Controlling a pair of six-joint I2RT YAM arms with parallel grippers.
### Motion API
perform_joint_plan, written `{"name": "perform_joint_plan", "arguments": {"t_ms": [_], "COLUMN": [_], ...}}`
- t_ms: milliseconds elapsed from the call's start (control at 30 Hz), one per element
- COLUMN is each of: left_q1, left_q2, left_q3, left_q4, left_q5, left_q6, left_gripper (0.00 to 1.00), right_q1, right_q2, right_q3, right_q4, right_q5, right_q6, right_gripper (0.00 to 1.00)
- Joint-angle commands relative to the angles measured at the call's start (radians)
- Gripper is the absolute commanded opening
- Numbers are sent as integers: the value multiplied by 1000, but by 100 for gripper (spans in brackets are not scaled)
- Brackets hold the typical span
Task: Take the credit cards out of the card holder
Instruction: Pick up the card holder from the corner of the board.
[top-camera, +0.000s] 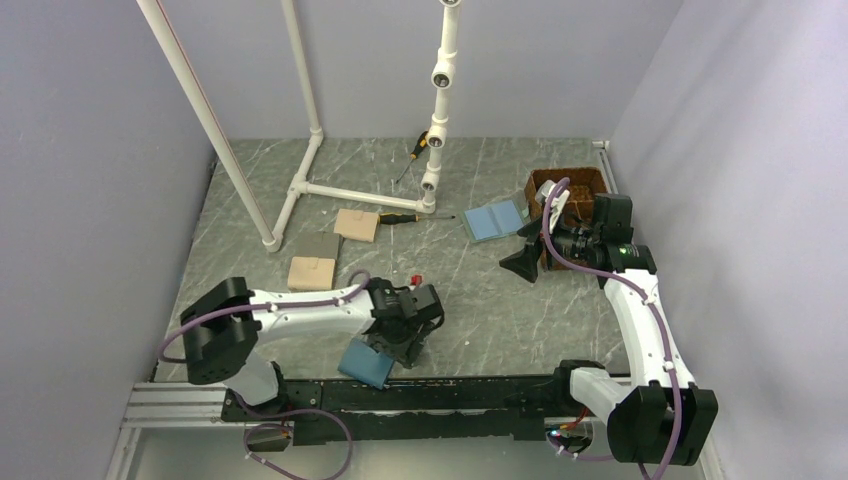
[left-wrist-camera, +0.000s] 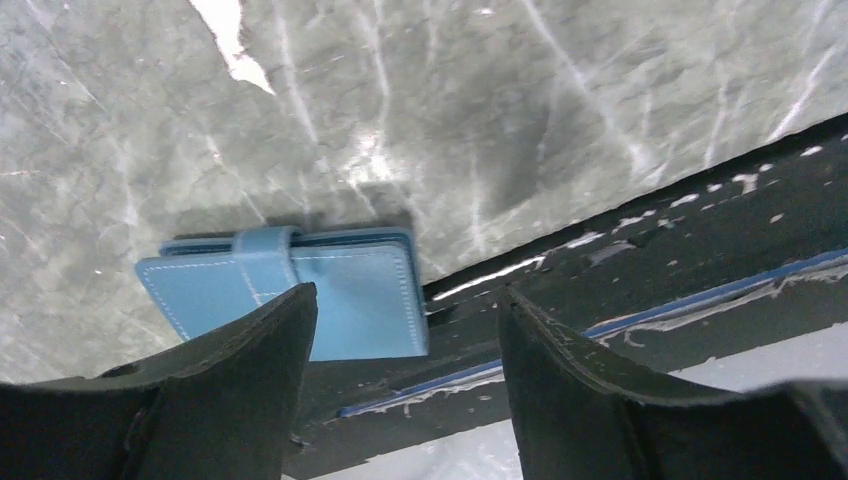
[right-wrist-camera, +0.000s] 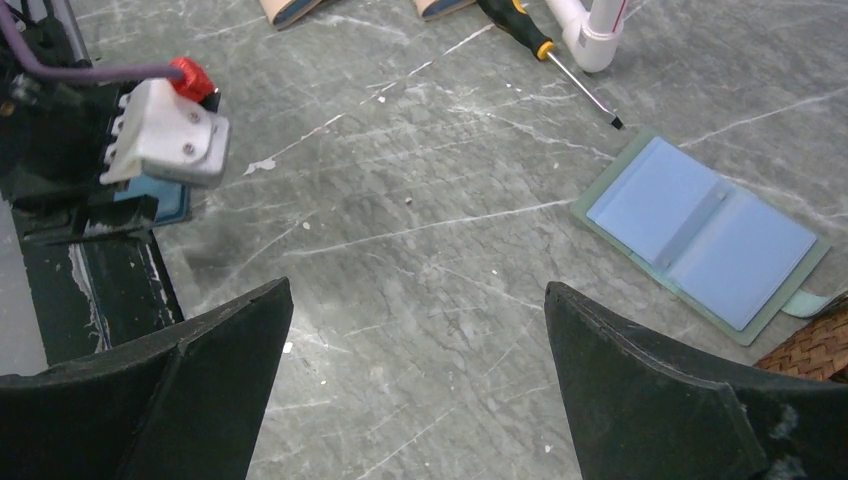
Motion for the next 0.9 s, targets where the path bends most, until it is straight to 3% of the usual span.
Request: {"name": "perform_joint_plan", "arguments": {"t_ms": [0,267,500,533,667,733,867], "left_q1": [-99,-204,-239,-239,-239,-239,-247], "left_q2": [62,285,402,407,412,400,333], "left_q3": [99,249,305,300,289,289,289], "left_q4": [-95,-414,-461,-455,-452,-460,-431], "left_q5": [-157,-385,-455,-460,-473,-487,-548], "left_q6": [-164,-514,-586,-589,-601,-602,-535], "left_gripper": [70,62,56,52,16,2,0], "right_q1": [-4,-4,-4,-5,-4,-4,-4], "right_q2": [0,8,1,0,-1,0,3], "right_q3": [-1,-1,-3,-3,-4,-4,-4], "right_q4": [5,3,3,3,1,1,0], "right_q5": [-25,-30,-28,-27,-28,-28,-29], "right_q6": [-26,-23,-22,-21,-21,-20,-23], "right_gripper": [100,100,100,100,100,100,100]}}
